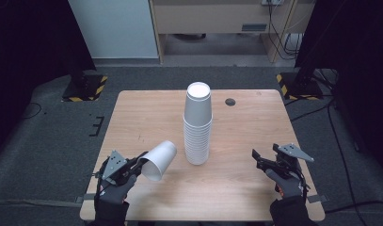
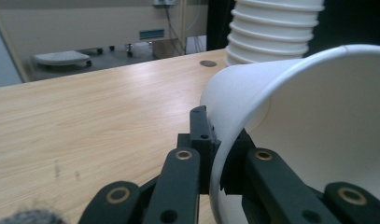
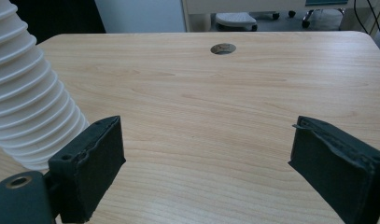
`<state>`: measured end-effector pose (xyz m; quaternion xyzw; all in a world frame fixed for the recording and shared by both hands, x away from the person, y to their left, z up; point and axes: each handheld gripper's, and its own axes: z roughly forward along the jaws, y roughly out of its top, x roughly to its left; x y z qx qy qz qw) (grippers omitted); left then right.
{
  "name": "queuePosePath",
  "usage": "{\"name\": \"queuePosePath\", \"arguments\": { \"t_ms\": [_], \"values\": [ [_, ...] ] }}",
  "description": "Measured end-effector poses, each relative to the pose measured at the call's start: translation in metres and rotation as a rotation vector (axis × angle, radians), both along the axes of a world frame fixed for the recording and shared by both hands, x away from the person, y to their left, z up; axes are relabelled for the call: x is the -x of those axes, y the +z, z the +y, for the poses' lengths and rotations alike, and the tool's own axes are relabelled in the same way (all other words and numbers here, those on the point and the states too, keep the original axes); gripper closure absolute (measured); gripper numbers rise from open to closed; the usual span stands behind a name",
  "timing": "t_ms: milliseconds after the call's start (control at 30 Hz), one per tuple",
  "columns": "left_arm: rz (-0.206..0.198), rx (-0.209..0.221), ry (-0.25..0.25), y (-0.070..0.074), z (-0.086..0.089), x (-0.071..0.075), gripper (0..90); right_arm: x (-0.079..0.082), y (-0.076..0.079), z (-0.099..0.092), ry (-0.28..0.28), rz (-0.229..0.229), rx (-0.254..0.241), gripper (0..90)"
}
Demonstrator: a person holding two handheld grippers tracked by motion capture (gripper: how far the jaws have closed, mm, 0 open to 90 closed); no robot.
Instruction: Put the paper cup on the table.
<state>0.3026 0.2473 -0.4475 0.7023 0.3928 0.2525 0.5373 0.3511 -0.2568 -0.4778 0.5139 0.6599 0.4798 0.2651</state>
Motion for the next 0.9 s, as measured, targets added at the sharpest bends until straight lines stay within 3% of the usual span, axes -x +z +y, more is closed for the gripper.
{"name": "queuePosePath", "arguments": {
  "t_ms": [333, 600, 900],
  "values": [
    [0.053, 0.003, 0.098, -0.001, 0.021, -0.01, 85.1, 0.0, -0.003, -0.001, 0.0, 0.009, 0.01, 9.6],
    [0.095, -0.029, 0.157, -0.005, 0.034, -0.018, 85.3, -0.003, -0.007, -0.001, -0.009, 0.03, 0.086, 9.8],
    [0.169, -0.052, 0.181, -0.008, 0.043, -0.024, 85.6, -0.005, -0.01, -0.002, -0.015, 0.049, 0.114, 9.8]
  ]
}}
